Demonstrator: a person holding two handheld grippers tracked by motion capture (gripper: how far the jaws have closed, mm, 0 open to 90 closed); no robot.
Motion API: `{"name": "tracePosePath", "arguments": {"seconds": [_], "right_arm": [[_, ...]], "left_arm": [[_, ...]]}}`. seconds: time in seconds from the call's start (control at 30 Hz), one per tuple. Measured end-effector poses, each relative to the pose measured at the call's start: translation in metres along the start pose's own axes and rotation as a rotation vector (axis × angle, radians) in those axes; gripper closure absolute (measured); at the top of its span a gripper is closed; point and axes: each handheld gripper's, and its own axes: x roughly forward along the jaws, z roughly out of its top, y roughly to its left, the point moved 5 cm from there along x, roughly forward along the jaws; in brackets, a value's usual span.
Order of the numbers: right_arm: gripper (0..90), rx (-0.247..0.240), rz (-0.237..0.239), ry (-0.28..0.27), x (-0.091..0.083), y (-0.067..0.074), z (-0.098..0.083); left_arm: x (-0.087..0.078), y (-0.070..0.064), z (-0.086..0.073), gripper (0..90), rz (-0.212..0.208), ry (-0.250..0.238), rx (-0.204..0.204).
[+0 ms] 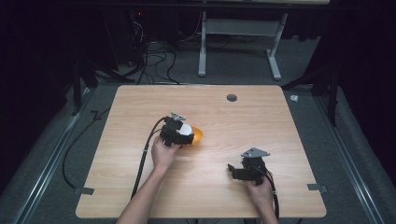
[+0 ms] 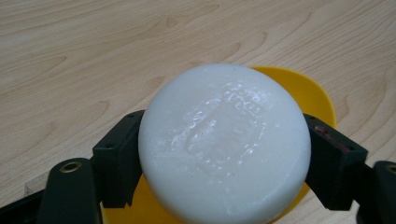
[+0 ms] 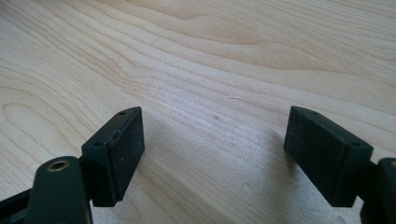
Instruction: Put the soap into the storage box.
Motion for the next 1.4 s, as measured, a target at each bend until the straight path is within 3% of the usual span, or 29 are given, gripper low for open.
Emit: {"name": "tracePosePath", "arguments": {"seconds": [0.23,0.43,0.63,1.4], "right_arm": [[21.2,0.0,0.001,-0.001,0.0,0.0,0.0],[21.1,-0.001,0.0,-0.001,0.0,0.0,0.0],[21.2,-0.001,0.0,0.0,0.0,0.0,0.0],[21.2,-0.002,-0.002,0.001,0.0,0.0,0.0]], "left_arm": [[0.004,-0.001,-0.002,24.1,0.018,0.016,0.008],[-0.015,-0.001,0.009,26.4,0.001,-0.085,-0.015],[-0.023,-0.001,0.007,25.9,0.014,-0.08,0.009],[-0.056,0.005,0.006,25.6,-0.013,-0.142,0.012]]}}
